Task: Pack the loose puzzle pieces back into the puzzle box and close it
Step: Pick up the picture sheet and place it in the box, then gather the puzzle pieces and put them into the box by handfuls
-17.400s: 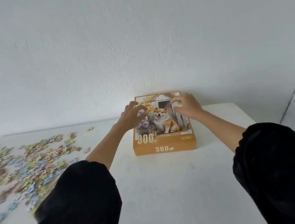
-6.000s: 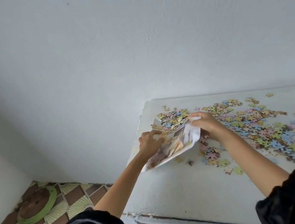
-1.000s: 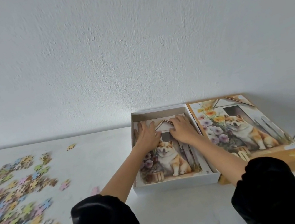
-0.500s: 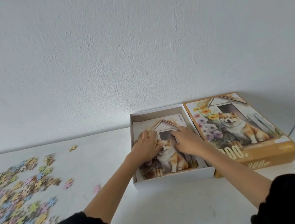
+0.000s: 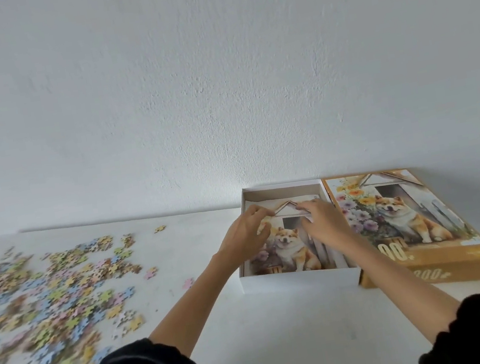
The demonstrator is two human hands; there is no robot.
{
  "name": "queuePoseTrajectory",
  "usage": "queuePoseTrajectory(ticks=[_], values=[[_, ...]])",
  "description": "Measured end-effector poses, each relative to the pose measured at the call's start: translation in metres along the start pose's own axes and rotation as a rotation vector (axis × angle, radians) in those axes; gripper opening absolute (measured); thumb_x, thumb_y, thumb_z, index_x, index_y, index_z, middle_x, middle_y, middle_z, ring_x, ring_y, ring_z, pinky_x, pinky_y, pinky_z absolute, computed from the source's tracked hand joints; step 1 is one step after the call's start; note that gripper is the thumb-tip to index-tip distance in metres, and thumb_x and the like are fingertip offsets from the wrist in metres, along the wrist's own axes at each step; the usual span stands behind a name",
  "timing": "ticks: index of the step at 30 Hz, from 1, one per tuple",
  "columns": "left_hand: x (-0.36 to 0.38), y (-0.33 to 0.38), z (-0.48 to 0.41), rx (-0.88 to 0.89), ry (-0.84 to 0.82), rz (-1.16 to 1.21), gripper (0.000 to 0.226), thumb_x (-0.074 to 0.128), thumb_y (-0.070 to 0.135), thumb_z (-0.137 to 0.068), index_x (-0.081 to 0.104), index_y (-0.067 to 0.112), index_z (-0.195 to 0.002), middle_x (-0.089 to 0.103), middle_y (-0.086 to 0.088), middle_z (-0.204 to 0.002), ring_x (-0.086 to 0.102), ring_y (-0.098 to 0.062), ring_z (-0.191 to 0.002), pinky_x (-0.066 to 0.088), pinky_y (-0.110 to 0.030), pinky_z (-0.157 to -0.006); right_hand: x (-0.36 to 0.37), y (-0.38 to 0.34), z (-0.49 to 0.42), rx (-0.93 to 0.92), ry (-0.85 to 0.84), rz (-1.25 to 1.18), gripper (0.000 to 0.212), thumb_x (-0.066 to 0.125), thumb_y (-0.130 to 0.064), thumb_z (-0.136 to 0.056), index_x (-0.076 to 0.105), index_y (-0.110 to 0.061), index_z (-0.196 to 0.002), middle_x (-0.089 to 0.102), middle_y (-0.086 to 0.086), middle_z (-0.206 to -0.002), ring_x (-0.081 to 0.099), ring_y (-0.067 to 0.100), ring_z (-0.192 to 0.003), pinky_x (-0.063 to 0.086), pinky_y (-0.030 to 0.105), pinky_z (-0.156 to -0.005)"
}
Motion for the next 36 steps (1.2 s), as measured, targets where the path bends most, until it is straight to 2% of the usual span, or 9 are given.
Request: queuePoseTrajectory(ticks=[4, 9, 12, 17, 23, 25, 28, 34, 36], values=[[-0.032, 0.004, 0.025, 0.007, 0.124, -0.006, 0.024, 0.059, 0.012, -0.088, 0.06, 0.005, -0.11, 0.06, -0.014, -0.108, 0.062, -0.028, -0.083, 0.053, -0.036, -0.069, -0.013, -0.028, 0.002, -0.072, 0.034, -0.077, 0.033, 0.05, -0.01, -0.09, 0.058, -0.008, -0.121, 0.061, 0.013, -0.12, 0.056, 0.025, -0.111, 0.043, 0.028, -0.09], [-0.067, -0.014, 0.063, -0.124, 0.218, -0.002, 0.028, 0.057, 0.02, -0.09, 0.059, 0.009, -0.116, 0.059, -0.01, -0.115, 0.059, -0.024, -0.1, 0.044, -0.027, -0.077, -0.006, -0.077, 0.007, -0.184, 0.027, -0.134, 0.034, 0.053, -0.008, -0.088, 0.057, -0.006, -0.121, 0.064, 0.012, -0.117, 0.063, 0.028, -0.098, 0.048, 0.031, -0.086], [-0.087, -0.034, 0.091, -0.211, 0.256, -0.018, 0.03, 0.057, 0.023, -0.09, 0.058, 0.01, -0.117, 0.059, -0.009, -0.117, 0.058, -0.023, -0.104, 0.041, -0.023, -0.08, 0.01, -0.105, 0.009, -0.233, 0.0, -0.161, 0.033, 0.054, -0.008, -0.087, 0.058, -0.006, -0.12, 0.062, 0.013, -0.119, 0.059, 0.026, -0.107, 0.046, 0.031, -0.089], [-0.121, -0.071, 0.144, -0.329, 0.277, -0.046, 0.032, 0.056, 0.027, -0.091, 0.057, 0.011, -0.118, 0.057, -0.008, -0.12, 0.056, -0.022, -0.108, 0.043, -0.029, -0.085, 0.043, -0.157, 0.016, -0.267, -0.052, -0.183, 0.032, 0.055, -0.013, -0.087, 0.058, -0.011, -0.119, 0.062, 0.012, -0.116, 0.056, 0.025, -0.108, 0.043, 0.034, -0.091], [-0.162, -0.112, 0.194, -0.33, 0.261, -0.07, 0.032, 0.058, 0.022, -0.09, 0.057, 0.006, -0.117, 0.057, -0.015, -0.121, 0.061, -0.027, -0.099, 0.05, -0.038, -0.089, 0.085, -0.214, 0.029, -0.305, -0.067, -0.191, 0.034, 0.054, -0.014, -0.088, 0.057, -0.012, -0.121, 0.061, 0.011, -0.117, 0.055, 0.026, -0.11, 0.043, 0.032, -0.086], [-0.173, -0.123, 0.206, -0.314, 0.243, -0.075, 0.032, 0.058, 0.02, -0.09, 0.056, 0.004, -0.117, 0.057, -0.016, -0.121, 0.06, -0.027, -0.102, 0.049, -0.035, -0.091, 0.096, -0.232, 0.032, -0.29, -0.062, -0.203, 0.034, 0.053, -0.014, -0.088, 0.057, -0.012, -0.122, 0.06, 0.01, -0.118, 0.055, 0.026, -0.109, 0.043, 0.031, -0.082], [-0.186, -0.138, 0.223, -0.286, 0.209, -0.071, 0.031, 0.057, 0.018, -0.09, 0.056, 0.002, -0.117, 0.057, -0.016, -0.122, 0.057, -0.024, -0.109, 0.043, -0.025, -0.093, 0.115, -0.258, 0.041, -0.27, -0.054, -0.218, 0.035, 0.055, -0.015, -0.087, 0.056, -0.011, -0.123, 0.061, 0.012, -0.118, 0.053, 0.027, -0.112, 0.042, 0.031, -0.089], [-0.203, -0.178, 0.256, -0.233, 0.206, -0.09, 0.03, 0.056, 0.014, -0.09, 0.056, -0.001, -0.116, 0.057, -0.018, -0.121, 0.055, -0.026, -0.111, 0.034, -0.017, -0.092, 0.155, -0.309, 0.058, -0.249, -0.04, -0.24, 0.037, 0.054, -0.015, -0.088, 0.055, -0.012, -0.125, 0.06, 0.013, -0.119, 0.052, 0.027, -0.112, 0.042, 0.032, -0.089], [-0.204, -0.189, 0.265, -0.199, 0.197, -0.1, 0.03, 0.058, 0.012, -0.089, 0.056, -0.003, -0.115, 0.058, -0.021, -0.118, 0.057, -0.029, -0.108, 0.037, -0.02, -0.091, 0.164, -0.321, 0.061, -0.227, -0.035, -0.243, 0.039, 0.054, -0.015, -0.088, 0.054, -0.012, -0.127, 0.059, 0.012, -0.12, 0.051, 0.026, -0.114, 0.042, 0.031, -0.089]])
Point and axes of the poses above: each hand's wrist, its own z-axis away from the middle knuckle, its own x-axis out of the palm, y = z × x, the point moved 7 cm from there along -z, towards the middle knuckle
